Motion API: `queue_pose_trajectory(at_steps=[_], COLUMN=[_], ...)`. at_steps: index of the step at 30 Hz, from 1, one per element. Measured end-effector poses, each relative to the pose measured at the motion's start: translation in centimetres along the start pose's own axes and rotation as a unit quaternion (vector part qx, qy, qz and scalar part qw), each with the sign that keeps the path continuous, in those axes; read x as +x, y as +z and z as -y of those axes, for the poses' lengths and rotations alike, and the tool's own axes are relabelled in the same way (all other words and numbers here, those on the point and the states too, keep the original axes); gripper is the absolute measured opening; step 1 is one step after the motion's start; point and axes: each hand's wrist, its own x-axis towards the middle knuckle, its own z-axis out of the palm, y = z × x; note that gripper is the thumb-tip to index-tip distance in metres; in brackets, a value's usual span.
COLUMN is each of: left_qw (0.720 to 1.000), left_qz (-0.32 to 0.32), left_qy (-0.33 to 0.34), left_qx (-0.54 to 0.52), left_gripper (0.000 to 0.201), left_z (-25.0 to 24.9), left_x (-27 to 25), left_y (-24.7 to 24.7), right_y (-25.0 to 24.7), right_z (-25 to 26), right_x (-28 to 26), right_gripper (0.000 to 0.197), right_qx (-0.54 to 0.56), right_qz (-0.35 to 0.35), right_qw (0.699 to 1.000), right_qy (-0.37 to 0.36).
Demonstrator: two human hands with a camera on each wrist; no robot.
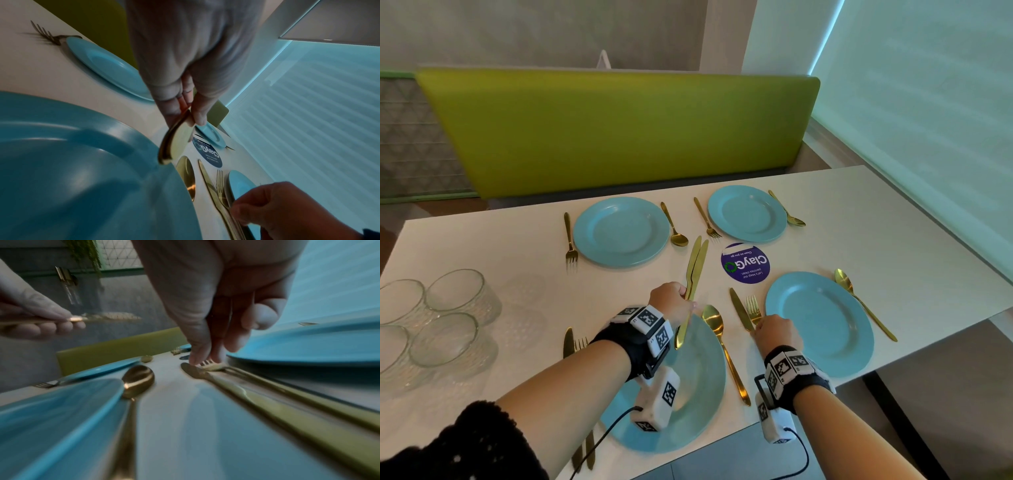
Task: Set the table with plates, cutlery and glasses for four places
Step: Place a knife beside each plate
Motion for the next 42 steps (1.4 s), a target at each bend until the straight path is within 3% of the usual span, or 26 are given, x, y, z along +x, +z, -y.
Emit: queue_pose_trajectory(at_steps=[6, 11, 16, 20, 27, 31, 34, 42], left_qw=[0.998, 0.996, 0.992, 0.986, 0.975, 0.971, 0.966, 0.955], left_qz=[0.014, 0.044, 0.112, 0.128, 0.143, 0.130, 0.086, -0.054], left_qy=[-0.016, -0.013, 0.010, -0.015, -0.032, -0.021, -0.044, -0.086], left_qx=[-0.064, -0.075, -0.050, -0.109, -0.165, -0.201, -0.240, -0.280], left_gripper=[0.006, 0.019, 0.015, 0.021, 0.018, 0.010, 0.017, 0.023], left_z=[0.7, 0.9, 2.2, 4.2, 5.6, 5.0, 4.2, 3.8], left_x=[-0.5, -0.8, -1.4, -1.6, -0.3, 1.1, 2.6, 6.8], left_y=[-1.7, -3.6, -6.1, -7.8, -9.9, -10.9, -12.0, -15.5], right_y=[-1.8, -2.1, -1.1, 0.3, 0.6, 0.2, -1.3, -5.9], right_z=[4.4, 8.6, 12.4, 13.7, 15.1, 16.4, 17.5, 19.1], right_x=[-1.9, -4.7, -6.7, -7.9, -7.2, -4.6, -1.6, 9.7], right_gripper=[0.024, 0.027, 0.032, 0.026, 0.027, 0.012, 0.020, 0.026], right_qx=[0.050, 0.076, 0.042, -0.028, -0.060, -0.048, -0.076, -0.115], right_qz=[-0.008, -0.042, -0.037, -0.037, -0.070, -0.119, -0.107, -0.056], right_qw=[0.996, 0.983, 0.967, 0.961, 0.933, 0.911, 0.918, 0.974], right_qy=[-0.070, -0.159, -0.249, -0.271, -0.347, -0.393, -0.374, -0.186])
